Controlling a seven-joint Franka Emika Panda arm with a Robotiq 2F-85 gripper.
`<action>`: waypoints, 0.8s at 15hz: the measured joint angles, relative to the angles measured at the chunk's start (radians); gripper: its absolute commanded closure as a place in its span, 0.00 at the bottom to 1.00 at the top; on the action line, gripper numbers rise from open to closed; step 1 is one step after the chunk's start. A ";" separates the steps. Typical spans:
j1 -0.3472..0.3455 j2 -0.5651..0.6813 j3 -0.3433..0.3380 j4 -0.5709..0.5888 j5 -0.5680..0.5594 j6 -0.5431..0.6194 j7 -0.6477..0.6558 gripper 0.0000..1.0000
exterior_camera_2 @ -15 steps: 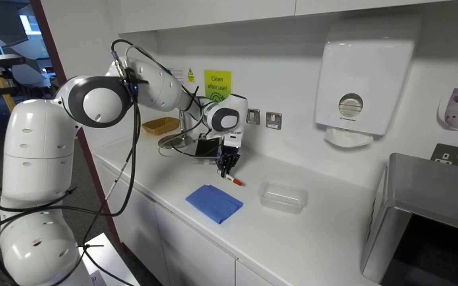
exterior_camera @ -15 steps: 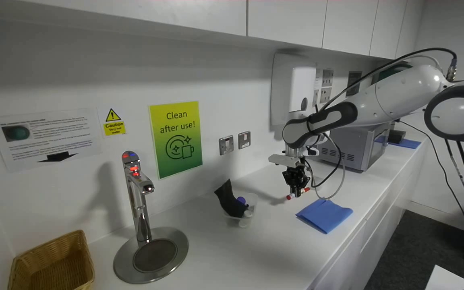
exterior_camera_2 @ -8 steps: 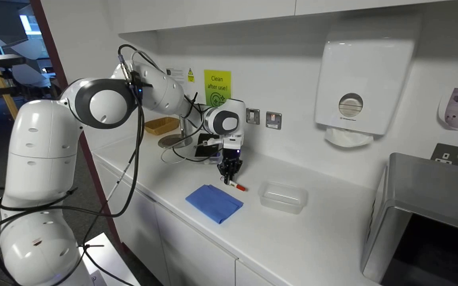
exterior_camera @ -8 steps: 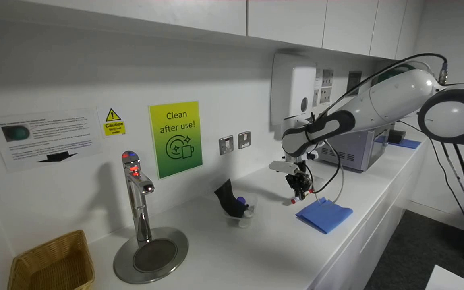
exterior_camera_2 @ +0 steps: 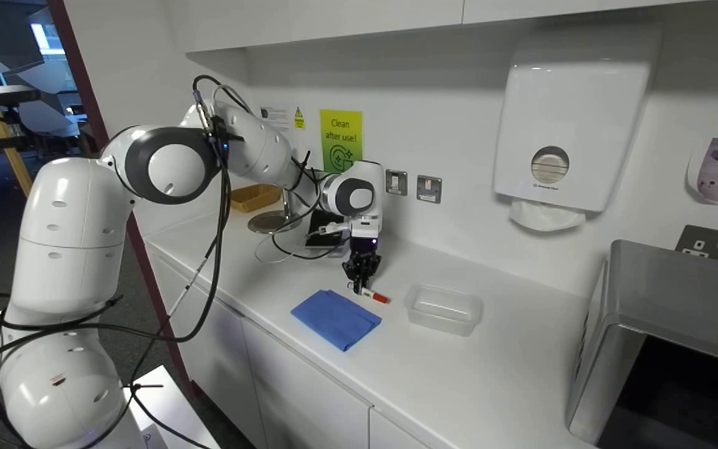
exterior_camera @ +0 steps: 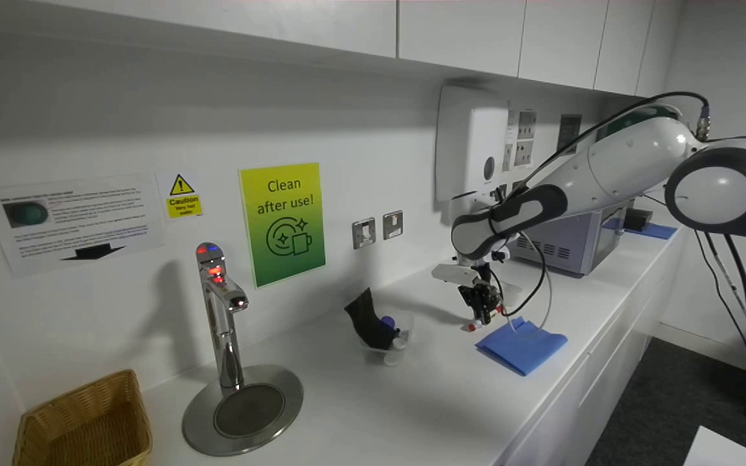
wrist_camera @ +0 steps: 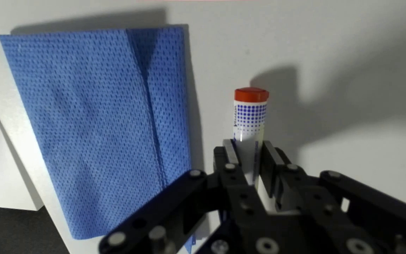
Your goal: Take the marker out of the plastic bowl
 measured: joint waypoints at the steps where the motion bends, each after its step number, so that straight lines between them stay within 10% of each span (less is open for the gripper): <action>1: 0.000 0.000 0.000 0.000 0.000 0.009 0.000 0.95; 12: -0.004 0.000 0.008 -0.003 0.036 0.105 -0.012 0.95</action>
